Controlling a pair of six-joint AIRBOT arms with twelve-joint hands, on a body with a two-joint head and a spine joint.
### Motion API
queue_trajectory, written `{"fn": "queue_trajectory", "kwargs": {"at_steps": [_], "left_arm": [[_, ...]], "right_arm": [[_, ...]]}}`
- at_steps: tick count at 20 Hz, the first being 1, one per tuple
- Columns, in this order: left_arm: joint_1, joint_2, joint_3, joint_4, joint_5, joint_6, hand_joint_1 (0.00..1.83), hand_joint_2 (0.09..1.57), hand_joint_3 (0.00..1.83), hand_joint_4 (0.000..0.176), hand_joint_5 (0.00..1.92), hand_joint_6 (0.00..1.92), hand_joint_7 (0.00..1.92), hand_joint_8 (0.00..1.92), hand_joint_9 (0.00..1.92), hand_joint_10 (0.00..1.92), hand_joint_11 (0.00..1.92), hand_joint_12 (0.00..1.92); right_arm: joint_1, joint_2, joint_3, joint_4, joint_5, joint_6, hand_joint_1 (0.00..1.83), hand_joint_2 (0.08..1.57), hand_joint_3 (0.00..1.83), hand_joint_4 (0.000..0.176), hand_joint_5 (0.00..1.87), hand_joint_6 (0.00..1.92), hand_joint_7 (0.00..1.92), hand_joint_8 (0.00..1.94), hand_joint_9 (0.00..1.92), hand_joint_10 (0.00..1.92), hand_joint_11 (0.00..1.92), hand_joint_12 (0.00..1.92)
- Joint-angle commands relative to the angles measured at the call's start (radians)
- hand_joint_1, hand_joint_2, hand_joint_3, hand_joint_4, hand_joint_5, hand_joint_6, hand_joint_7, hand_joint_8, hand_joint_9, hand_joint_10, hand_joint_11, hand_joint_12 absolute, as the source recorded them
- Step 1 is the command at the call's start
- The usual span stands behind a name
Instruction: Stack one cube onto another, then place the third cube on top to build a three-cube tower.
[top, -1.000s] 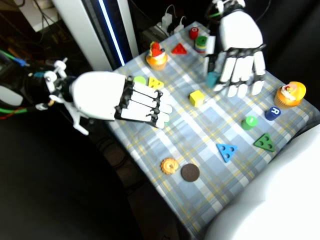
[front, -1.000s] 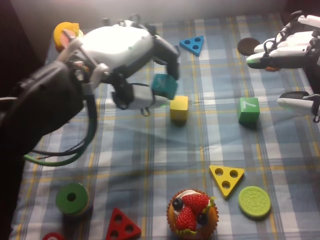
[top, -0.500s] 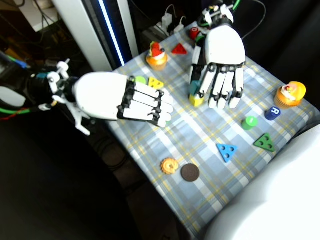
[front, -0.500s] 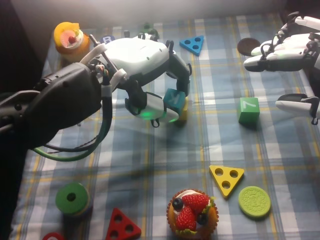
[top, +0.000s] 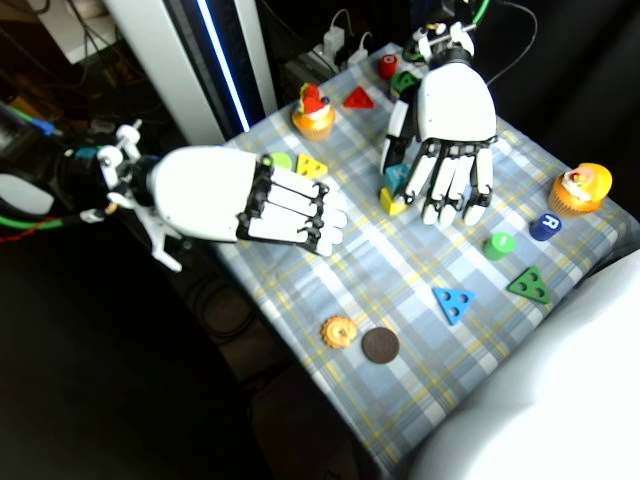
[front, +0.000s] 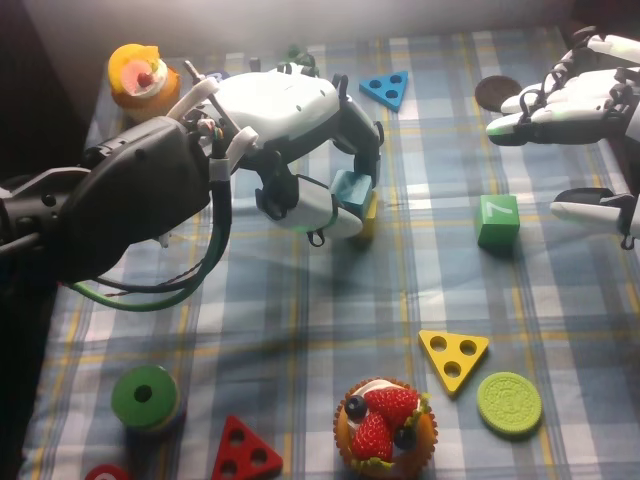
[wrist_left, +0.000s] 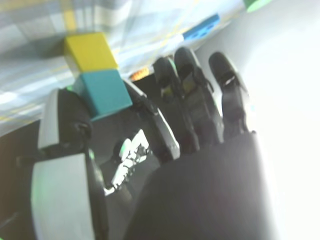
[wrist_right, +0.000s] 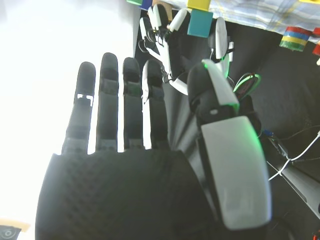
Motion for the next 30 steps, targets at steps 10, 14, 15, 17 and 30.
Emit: {"fn": "queue_trajectory", "kwargs": {"at_steps": [10, 14, 15, 17, 30], "left_arm": [[-0.012, -0.004, 0.003, 0.012, -0.071, 0.007, 1.01, 0.95, 0.0, 0.108, 0.85, 0.0, 0.65, 0.0, 0.56, 0.0, 0.0, 0.77], [0.003, 0.011, -0.019, 0.006, -0.091, 0.008, 0.97, 0.93, 0.0, 0.137, 0.81, 0.0, 0.62, 0.0, 0.55, 0.0, 0.0, 0.74], [0.008, 0.021, -0.032, 0.006, -0.107, 0.008, 0.95, 0.93, 0.0, 0.146, 0.77, 0.0, 0.61, 0.0, 0.55, 0.0, 0.0, 0.74], [0.014, 0.042, -0.062, 0.018, -0.144, 0.008, 0.93, 0.91, 0.0, 0.154, 0.55, 0.0, 0.52, 0.0, 0.51, 0.0, 0.0, 0.8], [0.164, 0.316, -0.349, 0.185, -0.617, -0.234, 0.7, 0.87, 0.0, 0.176, 0.07, 0.0, 0.18, 0.0, 0.24, 0.0, 0.0, 0.51]], "right_arm": [[0.014, -0.002, 0.004, 0.022, 0.116, 0.012, 0.76, 1.29, 0.0, 0.0, 0.51, 0.0, 0.52, 0.0, 0.49, 0.0, 0.01, 1.06], [0.014, -0.002, 0.004, 0.022, 0.116, 0.016, 0.77, 1.29, 0.0, 0.0, 0.51, 0.0, 0.52, 0.0, 0.49, 0.0, 0.01, 1.06], [0.014, -0.002, 0.003, 0.022, 0.116, 0.016, 0.77, 1.28, 0.0, 0.0, 0.5, 0.0, 0.52, 0.0, 0.49, 0.0, 0.0, 1.09], [0.015, -0.004, 0.003, 0.022, 0.116, 0.016, 0.75, 1.27, 0.0, 0.0, 0.49, 0.0, 0.49, 0.0, 0.46, 0.0, 0.0, 1.06], [0.102, -0.157, 0.106, 0.039, -0.156, -0.064, 0.75, 0.92, 0.0, 0.0, 0.57, 0.01, 0.44, 0.0, 0.47, 0.01, 0.0, 1.21]]}}
